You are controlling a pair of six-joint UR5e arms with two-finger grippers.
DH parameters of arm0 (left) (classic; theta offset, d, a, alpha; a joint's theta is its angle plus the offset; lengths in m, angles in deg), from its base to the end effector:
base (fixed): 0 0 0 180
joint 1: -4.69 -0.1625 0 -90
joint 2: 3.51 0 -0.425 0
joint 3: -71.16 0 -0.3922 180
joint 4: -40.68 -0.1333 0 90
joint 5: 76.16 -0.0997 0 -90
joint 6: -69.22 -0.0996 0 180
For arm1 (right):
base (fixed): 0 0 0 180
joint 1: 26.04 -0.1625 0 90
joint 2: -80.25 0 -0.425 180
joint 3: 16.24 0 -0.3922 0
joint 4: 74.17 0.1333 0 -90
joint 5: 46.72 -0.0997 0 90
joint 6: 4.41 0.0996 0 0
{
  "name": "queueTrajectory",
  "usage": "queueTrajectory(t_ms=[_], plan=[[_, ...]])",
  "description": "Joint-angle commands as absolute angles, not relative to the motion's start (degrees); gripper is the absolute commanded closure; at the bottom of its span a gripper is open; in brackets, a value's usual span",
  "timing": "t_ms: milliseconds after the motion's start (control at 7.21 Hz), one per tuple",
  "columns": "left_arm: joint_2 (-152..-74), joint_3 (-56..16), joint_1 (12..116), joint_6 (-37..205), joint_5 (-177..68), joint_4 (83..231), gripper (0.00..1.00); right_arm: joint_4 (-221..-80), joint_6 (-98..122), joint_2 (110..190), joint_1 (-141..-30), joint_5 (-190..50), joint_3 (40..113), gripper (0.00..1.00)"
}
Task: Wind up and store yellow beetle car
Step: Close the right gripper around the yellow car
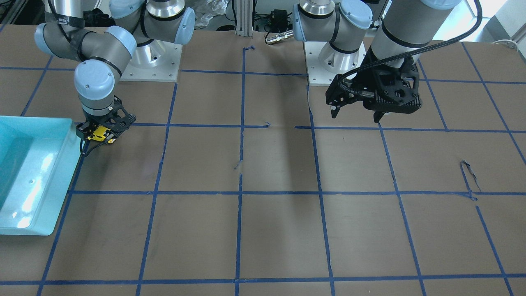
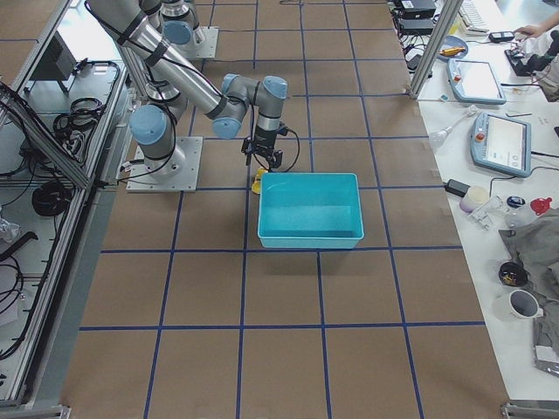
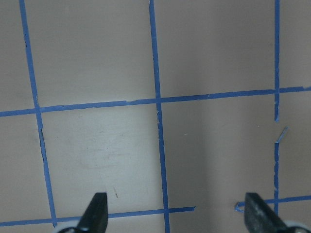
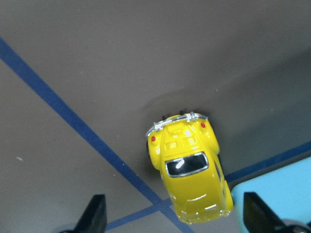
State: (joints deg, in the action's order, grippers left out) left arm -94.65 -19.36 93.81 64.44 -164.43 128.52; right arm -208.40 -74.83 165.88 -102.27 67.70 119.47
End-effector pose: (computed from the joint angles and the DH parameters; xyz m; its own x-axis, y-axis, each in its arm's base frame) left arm -0.1286 -0.5031 0.4774 -0.9972 0.0683 0.0294 0.0680 0.9976 -0.0112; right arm 0.0005 -0.3852 0.1851 -0.5228 -0.8514 0.0418 -0.7633 0.4894 0.4216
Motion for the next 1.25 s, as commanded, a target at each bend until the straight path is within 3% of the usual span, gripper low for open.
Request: queueTrajectory(t_ms=[0, 139, 277, 555, 694, 832, 1110], plan=[[-94.65, -19.37, 93.81, 64.39, -164.40, 128.48, 0.00, -211.70, -74.81, 164.10, -101.98, 66.32, 120.16, 0.00], [-94.65, -19.37, 93.81, 64.39, -164.40, 128.48, 0.00, -211.80, -74.81, 164.10, -101.98, 65.00, 120.43, 0.00], [-94.65, -19.37, 93.81, 64.39, -164.48, 128.48, 0.00, -211.80, -74.81, 164.01, -101.98, 64.99, 120.43, 0.06], [-94.65, -19.37, 93.72, 64.30, -164.40, 128.48, 0.00, -212.41, -74.81, 164.01, -101.89, 64.99, 121.21, 0.54], [-94.65, -19.37, 93.72, 64.21, -164.40, 128.48, 0.00, -212.42, -74.81, 164.01, -101.81, 65.07, 121.22, 0.85], [-94.65, -19.37, 93.72, 64.21, -164.48, 128.48, 0.00, -212.50, -74.55, 164.01, -101.81, 65.07, 121.13, 1.00], [-94.65, -19.28, 93.64, 64.03, -164.48, 128.48, 0.00, -212.24, -74.19, 164.09, -101.81, 64.99, 121.04, 1.00]])
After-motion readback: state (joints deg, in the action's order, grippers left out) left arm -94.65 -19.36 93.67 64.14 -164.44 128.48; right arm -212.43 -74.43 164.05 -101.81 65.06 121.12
